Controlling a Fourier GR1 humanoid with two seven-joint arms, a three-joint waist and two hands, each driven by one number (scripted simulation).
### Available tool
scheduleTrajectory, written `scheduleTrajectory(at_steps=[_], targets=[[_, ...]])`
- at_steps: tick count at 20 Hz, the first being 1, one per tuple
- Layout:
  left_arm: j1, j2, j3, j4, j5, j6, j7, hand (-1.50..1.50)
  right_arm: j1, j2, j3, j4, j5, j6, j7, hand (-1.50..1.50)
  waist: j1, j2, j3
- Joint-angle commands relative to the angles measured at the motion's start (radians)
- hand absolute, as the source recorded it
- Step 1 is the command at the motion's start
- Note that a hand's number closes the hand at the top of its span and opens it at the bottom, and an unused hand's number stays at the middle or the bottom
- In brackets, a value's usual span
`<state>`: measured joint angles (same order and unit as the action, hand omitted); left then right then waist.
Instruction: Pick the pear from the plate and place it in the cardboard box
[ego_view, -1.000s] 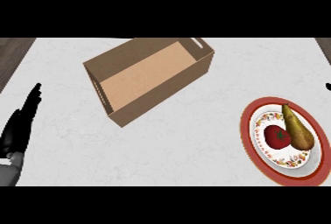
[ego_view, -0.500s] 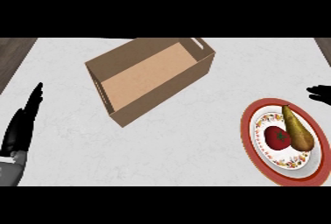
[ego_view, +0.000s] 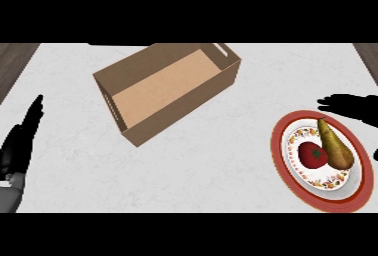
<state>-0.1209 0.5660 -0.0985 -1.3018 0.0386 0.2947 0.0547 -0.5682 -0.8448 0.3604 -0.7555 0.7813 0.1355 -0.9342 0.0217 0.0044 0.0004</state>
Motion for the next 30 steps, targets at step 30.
scheduleTrajectory(at_steps=[30], targets=[[0.033, -0.134, 0.138, -0.033, -0.162, -0.078, 0.013, 0.0, 0.154, 0.108, -0.109, -0.142, 0.29, 0.018, 0.02, -1.5, -0.017, -0.004, 0.0]])
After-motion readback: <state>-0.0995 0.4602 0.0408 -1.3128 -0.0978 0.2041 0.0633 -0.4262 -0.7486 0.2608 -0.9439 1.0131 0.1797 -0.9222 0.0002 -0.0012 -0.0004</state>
